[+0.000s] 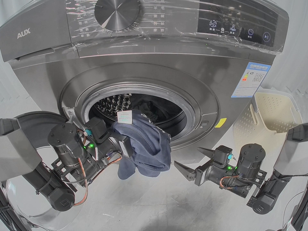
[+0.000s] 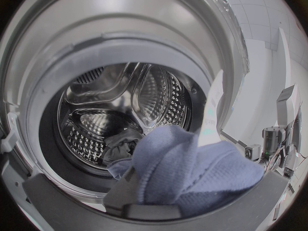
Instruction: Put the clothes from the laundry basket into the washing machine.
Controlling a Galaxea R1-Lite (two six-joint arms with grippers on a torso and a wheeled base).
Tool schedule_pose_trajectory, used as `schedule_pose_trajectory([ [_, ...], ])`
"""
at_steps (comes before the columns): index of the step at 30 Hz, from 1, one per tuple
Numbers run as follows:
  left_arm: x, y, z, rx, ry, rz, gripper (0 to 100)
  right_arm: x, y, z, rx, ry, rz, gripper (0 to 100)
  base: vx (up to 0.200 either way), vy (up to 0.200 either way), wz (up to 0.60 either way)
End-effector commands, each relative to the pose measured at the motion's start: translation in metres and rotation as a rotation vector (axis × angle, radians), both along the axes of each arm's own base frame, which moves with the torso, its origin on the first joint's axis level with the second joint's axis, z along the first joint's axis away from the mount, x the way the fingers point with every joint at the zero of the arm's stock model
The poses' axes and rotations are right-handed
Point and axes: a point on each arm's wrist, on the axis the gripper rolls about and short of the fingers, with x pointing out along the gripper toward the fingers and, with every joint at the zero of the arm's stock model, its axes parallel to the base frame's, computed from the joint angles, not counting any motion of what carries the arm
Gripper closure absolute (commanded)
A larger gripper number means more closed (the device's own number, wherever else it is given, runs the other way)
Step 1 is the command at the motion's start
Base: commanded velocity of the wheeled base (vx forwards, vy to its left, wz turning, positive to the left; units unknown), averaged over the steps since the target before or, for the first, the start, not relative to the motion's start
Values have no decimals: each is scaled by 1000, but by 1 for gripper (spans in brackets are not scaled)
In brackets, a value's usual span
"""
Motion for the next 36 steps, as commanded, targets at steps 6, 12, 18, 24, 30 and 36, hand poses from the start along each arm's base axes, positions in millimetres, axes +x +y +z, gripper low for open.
schedule_pose_trajectory([
  [6, 42, -28, -36, 13, 43, 52, 100, -5, 4, 3, 8, -4, 18, 0, 0, 0, 0],
  [12, 96, -38, -50, -25, -11, 99, 100, -7, 6, 3, 8, -4, 30, 0, 0, 0, 0],
  [18, 143, -36, -65, -39, -41, 158, 100, -7, 7, 1, 5, 0, 31, 0, 0, 0, 0],
  [24, 188, -43, -50, -72, -81, 198, 100, -6, 8, -1, 1, 6, 33, 0, 0, 0, 0],
  [30, 228, -46, -25, -114, -129, 278, 100, -6, 9, -3, -4, 12, 34, 0, 0, 0, 0],
  [36, 257, -37, -8, -135, -137, 367, 100, -9, 10, -4, -7, 14, 41, 0, 0, 0, 0],
])
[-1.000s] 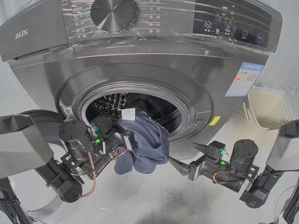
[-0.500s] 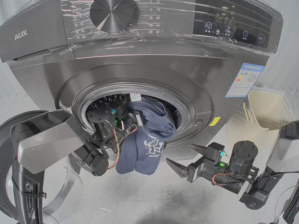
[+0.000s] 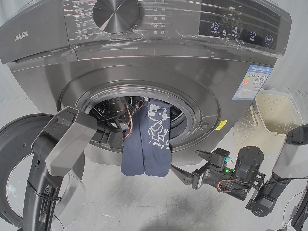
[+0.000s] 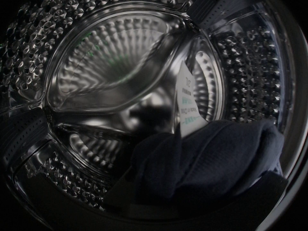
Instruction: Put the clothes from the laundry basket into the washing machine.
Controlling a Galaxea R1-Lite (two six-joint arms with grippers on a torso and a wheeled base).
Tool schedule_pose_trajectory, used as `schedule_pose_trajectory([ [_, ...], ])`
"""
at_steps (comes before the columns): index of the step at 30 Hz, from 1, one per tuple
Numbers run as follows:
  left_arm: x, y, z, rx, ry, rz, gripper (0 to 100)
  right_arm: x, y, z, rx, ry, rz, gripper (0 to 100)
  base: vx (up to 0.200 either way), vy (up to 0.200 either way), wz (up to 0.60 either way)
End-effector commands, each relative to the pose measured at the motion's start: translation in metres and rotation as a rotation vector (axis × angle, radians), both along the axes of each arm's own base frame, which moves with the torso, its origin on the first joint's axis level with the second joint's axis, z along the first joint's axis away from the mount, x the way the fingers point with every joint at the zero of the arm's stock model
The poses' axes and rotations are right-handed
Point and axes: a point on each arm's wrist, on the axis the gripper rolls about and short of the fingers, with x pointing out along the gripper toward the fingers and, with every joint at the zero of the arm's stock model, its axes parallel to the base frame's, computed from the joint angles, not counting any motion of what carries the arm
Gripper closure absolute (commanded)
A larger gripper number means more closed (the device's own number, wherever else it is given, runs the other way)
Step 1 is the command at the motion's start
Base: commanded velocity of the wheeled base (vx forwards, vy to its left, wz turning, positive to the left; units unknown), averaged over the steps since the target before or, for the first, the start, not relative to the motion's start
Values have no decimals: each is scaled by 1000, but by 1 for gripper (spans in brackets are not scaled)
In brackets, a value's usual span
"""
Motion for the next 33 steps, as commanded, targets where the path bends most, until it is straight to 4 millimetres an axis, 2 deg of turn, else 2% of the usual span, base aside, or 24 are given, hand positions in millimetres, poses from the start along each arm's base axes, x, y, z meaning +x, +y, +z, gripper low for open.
schedule_pose_trajectory([
  [1, 42, 15, -7, -14, 45, 116, 100, -2, 2, -3, -9, 9, 8, 0, 0, 0, 0],
  [5, 43, 16, -9, -28, 51, 116, 100, -1, 2, -3, -7, 8, 8, 0, 0, 0, 0],
  [6, 43, 16, -9, -28, 53, 116, 0, -1, 3, -3, -7, 8, 10, 0, 0, 0, 0],
  [10, 40, 12, -6, -42, 55, 104, 0, -1, 3, -4, -9, 10, 10, 0, 0, 0, 0],
  [13, 26, 1, 0, -31, 104, 82, 0, -1, 3, -4, -8, 9, 8, 0, 0, 0, 0],
  [16, 8, -8, -7, 16, 198, 56, 0, -1, 3, -4, -7, 8, 10, 0, 0, 0, 0],
  [19, -10, -13, -25, 93, 324, 30, 0, -1, 3, -3, -5, 6, 10, 0, 0, 0, 0],
  [23, -25, -15, -29, 139, 394, -10, 0, -1, 3, -3, -6, 7, 10, 0, 0, 0, 0],
  [24, -38, -20, -35, 170, 434, -79, 0, -1, 3, -3, -6, 7, 10, 0, 0, 0, 0],
  [25, -42, -21, -38, 181, 449, -104, 0, -1, 3, -3, -6, 7, 10, 0, 0, 0, 0],
  [28, -47, -25, -49, 201, 476, -134, 0, -1, 4, -4, -6, 7, 11, 0, 0, 0, 0],
  [33, -40, -27, -72, 226, 509, -134, 0, 0, 4, -3, -5, 6, 11, 0, 0, 0, 0],
])
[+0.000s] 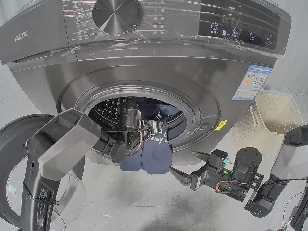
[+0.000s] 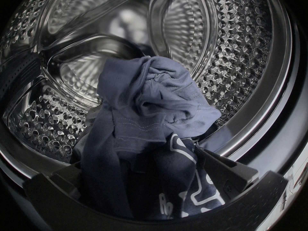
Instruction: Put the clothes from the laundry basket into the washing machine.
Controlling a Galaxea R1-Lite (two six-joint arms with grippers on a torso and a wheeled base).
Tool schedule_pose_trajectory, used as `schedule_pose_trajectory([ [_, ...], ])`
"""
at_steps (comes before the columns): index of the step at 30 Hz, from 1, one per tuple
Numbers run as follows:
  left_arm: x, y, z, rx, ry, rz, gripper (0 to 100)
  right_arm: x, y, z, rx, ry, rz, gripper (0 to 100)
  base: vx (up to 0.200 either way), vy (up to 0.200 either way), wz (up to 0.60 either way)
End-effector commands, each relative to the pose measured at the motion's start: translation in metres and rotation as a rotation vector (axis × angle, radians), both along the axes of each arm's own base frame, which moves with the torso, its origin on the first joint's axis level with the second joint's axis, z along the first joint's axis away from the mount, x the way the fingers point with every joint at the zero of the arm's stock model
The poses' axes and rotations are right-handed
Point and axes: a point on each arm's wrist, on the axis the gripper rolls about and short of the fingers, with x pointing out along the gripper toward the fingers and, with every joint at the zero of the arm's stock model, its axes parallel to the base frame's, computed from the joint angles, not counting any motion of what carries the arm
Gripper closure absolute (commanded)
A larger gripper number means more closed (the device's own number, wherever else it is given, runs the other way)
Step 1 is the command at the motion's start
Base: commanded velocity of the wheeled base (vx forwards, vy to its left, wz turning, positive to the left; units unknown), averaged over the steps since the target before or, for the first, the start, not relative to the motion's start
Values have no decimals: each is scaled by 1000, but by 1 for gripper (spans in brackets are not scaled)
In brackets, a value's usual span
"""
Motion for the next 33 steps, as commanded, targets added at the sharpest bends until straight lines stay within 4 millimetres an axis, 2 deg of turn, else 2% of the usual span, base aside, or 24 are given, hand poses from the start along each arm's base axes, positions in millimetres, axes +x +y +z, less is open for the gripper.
schedule_pose_trajectory([
  [1, 3, -2, -15, 28, 18, -7, 0, 0, 1, -1, -1, 1, 1, 0, 0, 0, 0],
  [2, 5, -2, -17, 30, 16, -6, 100, 0, 1, 0, 0, -1, 1, 0, 0, 0, 0],
  [4, 11, -1, -18, 28, 6, 1, 100, 0, 1, 0, 0, -1, 1, 0, 0, 0, 0],
  [10, 28, 12, -2, 3, -40, 47, 100, 1, 1, 0, 3, -4, 1, 0, 0, 0, 0],
  [12, 31, 12, 9, -13, -62, 55, 100, 1, 1, 0, 3, -4, 1, 0, 0, 0, 0],
  [17, 51, 12, 50, -125, -206, 127, 100, 2, 2, 1, 6, -6, 3, 0, 0, 0, 0],
  [21, 63, 9, 69, -202, -299, 164, 100, 2, 2, 1, 6, -6, 3, 0, 0, 0, 0],
  [28, 64, 7, 66, -217, -316, 171, 100, 2, 2, 1, 6, -6, 3, 0, 0, 0, 0],
  [29, 64, 7, 66, -217, -316, 171, 0, 1, 2, 1, 5, -5, 3, 0, 0, 0, 0],
  [33, 55, 5, 65, -217, -274, 162, 0, 1, 2, 1, 5, -5, 3, 0, 0, 0, 0],
])
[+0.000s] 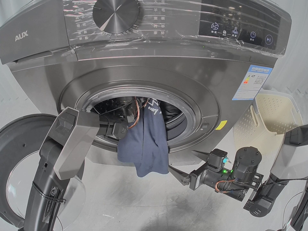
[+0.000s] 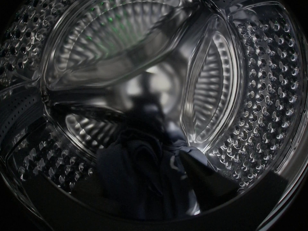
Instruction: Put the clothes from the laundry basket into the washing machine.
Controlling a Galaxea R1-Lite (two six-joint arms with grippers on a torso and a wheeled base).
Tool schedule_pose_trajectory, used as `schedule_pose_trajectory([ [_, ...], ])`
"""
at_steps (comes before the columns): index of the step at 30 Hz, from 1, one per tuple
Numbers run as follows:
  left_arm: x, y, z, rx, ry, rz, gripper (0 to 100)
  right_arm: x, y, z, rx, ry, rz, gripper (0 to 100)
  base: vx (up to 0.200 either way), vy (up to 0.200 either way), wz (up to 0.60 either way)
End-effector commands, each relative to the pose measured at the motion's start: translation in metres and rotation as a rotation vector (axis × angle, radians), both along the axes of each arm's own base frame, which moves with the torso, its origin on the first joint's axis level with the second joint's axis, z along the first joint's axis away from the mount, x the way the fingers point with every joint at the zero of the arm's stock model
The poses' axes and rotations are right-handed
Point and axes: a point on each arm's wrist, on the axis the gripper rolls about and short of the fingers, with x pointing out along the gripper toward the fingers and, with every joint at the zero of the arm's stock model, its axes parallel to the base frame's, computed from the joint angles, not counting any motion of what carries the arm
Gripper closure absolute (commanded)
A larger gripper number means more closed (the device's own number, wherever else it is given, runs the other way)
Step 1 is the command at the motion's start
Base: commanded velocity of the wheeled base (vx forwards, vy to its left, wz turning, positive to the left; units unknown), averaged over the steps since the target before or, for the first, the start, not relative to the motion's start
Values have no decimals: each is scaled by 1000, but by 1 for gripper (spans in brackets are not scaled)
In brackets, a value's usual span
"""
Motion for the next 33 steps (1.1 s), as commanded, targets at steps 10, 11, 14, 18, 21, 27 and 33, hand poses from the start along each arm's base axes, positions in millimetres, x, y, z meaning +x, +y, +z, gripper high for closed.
schedule_pose_trajectory([
  [10, -59, 2, -32, 159, 331, -123, 0, 0, 0, -1, -1, 1, 2, 0, 0, 0, 0],
  [11, -62, 3, -35, 175, 352, -131, 0, 0, 0, -1, -1, 1, 2, 0, 0, 0, 0],
  [14, -62, 5, -43, 207, 376, -147, 0, 0, 1, 0, 0, 0, 2, 0, 0, 0, 0],
  [18, -57, 4, -53, 214, 377, -144, 100, 0, 0, -1, -1, 1, 0, 0, 0, 0, 0],
  [21, -50, 1, -44, 192, 338, -144, 100, 0, 1, -2, -4, 5, 2, 0, 0, 0, 0],
  [27, -34, -2, -20, 134, 242, -114, 100, 1, 1, -1, 0, 0, 0, 0, 0, 0, 0],
  [33, -15, -3, 11, 23, 61, -66, 100, 1, 1, -1, 2, 0, 0, 0, 0, 0, 0],
])
